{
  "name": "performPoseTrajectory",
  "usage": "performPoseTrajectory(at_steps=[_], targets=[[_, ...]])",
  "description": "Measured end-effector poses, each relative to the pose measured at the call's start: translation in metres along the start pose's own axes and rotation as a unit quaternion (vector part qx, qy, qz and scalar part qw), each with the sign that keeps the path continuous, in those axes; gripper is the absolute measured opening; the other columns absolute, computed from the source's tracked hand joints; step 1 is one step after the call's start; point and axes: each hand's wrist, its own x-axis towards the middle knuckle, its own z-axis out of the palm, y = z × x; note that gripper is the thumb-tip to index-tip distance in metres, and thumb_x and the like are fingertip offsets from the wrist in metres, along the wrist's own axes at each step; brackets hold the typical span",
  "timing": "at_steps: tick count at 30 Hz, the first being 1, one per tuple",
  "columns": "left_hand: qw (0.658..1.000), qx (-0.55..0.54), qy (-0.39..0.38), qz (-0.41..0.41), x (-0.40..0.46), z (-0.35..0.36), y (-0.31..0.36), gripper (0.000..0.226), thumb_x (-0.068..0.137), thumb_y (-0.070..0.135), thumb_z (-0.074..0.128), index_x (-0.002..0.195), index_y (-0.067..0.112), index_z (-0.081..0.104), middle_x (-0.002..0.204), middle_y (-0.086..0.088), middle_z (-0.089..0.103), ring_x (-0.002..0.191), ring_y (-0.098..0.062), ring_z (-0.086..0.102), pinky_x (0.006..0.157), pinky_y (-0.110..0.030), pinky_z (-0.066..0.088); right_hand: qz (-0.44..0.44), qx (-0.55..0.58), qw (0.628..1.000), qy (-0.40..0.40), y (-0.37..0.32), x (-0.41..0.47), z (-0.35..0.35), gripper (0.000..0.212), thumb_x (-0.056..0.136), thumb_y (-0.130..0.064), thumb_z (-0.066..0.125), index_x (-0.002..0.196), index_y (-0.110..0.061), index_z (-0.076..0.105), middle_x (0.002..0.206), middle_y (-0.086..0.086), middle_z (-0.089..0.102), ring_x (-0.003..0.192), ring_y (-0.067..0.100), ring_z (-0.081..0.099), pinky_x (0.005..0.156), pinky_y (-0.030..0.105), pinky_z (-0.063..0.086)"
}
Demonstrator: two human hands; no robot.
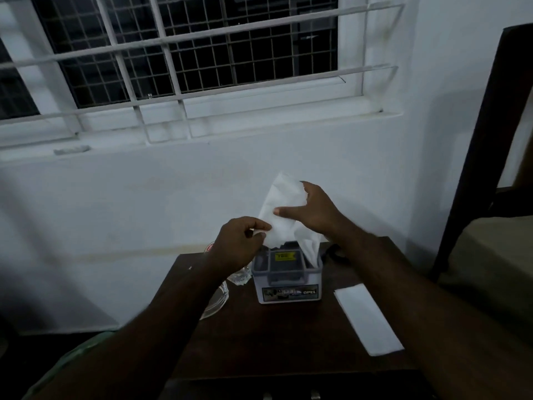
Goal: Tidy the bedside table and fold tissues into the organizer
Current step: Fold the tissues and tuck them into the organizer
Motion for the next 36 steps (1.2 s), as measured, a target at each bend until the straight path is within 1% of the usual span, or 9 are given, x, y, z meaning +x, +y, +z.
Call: performPoseTrajectory(at_steps=[4,9,13,17,22,28,30,33,36], targets=[[0.998,0.053,-0.034,-0.011,0.012,0.017,-0.014,0.029,0.088,0.002,0.056,0.112,0.012,0.07,0.112,-0.005,0.067,0.091,-0.013,0.062,0.079,-0.018,0.045,-0.024,-0.12,0.992,-0.039,0.014,0.012,-0.014,0.042,0.075,-0.011,0.078,0.114,-0.007,0.063,0.108,0.006,0.069,0.098,0.022,0.065,0.082,0.035,0.053],[0.991,0.095,-0.098,-0.012,0.014,0.038,-0.026,0.032,0.09,0.011,0.054,0.118,0.021,0.067,0.128,-0.002,0.062,0.118,-0.017,0.055,0.102,-0.03,0.041,-0.015,-0.199,0.979,-0.051,0.029,0.018,-0.018,0.047,0.073,-0.015,0.081,0.117,-0.008,0.063,0.115,0.007,0.065,0.104,0.021,0.06,0.081,0.029,0.045],[0.98,0.153,-0.128,-0.014,0.018,0.04,-0.031,0.024,0.091,0.038,0.055,0.108,0.029,0.071,0.115,0.005,0.069,0.113,-0.017,0.057,0.104,-0.047,0.039,-0.004,-0.222,0.972,-0.074,0.038,0.02,-0.017,0.052,0.074,-0.019,0.081,0.12,-0.009,0.061,0.119,0.007,0.063,0.112,0.024,0.058,0.083,0.025,0.04],[0.981,0.17,-0.069,0.063,0.02,0.037,-0.031,0.03,0.084,0.049,0.06,0.085,0.025,0.077,0.103,0.0,0.073,0.118,-0.02,0.056,0.106,-0.051,0.033,-0.034,-0.248,0.965,-0.081,0.035,0.018,-0.011,0.05,0.076,-0.02,0.079,0.121,-0.009,0.062,0.122,0.007,0.064,0.114,0.022,0.057,0.085,0.022,0.037],[0.978,0.152,-0.132,0.054,0.02,0.032,-0.023,0.039,0.08,0.048,0.054,0.07,0.017,0.075,0.071,-0.002,0.065,0.075,-0.014,0.057,0.075,-0.035,0.042,-0.054,-0.269,0.954,-0.121,0.02,0.014,-0.004,0.035,0.076,-0.013,0.076,0.11,-0.009,0.067,0.112,0.006,0.068,0.093,0.014,0.055,0.077,0.023,0.036],[0.985,0.076,-0.128,-0.082,0.021,0.03,-0.014,0.026,0.092,0.027,0.054,0.099,0.011,0.073,0.115,-0.011,0.065,0.11,-0.027,0.057,0.1,-0.047,0.042,-0.067,-0.382,0.9,-0.202,0.013,0.007,0.018,0.029,0.085,-0.009,0.064,0.113,-0.004,0.064,0.119,0.011,0.066,0.111,0.025,0.059,0.086,0.022,0.035],[0.963,0.169,-0.193,-0.085,0.021,0.03,-0.014,0.034,0.098,0.032,0.042,0.117,0.019,0.067,0.141,-0.011,0.051,0.135,-0.029,0.039,0.113,-0.045,0.028,-0.059,-0.36,0.912,-0.186,0.008,0.008,0.014,0.027,0.084,-0.005,0.061,0.11,-0.01,0.065,0.115,0.007,0.066,0.109,0.024,0.058,0.088,0.026,0.037],[0.932,0.22,-0.256,-0.131,0.022,0.03,-0.015,0.051,0.095,0.049,0.03,0.139,0.031,0.048,0.162,-0.01,0.014,0.149,-0.029,0.004,0.121,-0.045,0.006,-0.05,-0.291,0.942,-0.161,-0.001,0.008,0.006,0.027,0.079,-0.006,0.062,0.073,-0.029,0.049,0.079,-0.013,0.051,0.085,0.017,0.05,0.074,0.028,0.035],[0.929,0.219,-0.264,-0.14,0.024,0.032,-0.014,0.054,0.092,0.049,0.031,0.135,0.024,0.051,0.159,-0.014,0.023,0.146,-0.034,0.015,0.12,-0.048,0.012,-0.03,-0.306,0.932,-0.194,0.001,0.004,0.012,0.018,0.081,-0.007,0.058,0.096,-0.015,0.063,0.095,-0.006,0.059,0.091,0.018,0.053,0.076,0.027,0.036]])
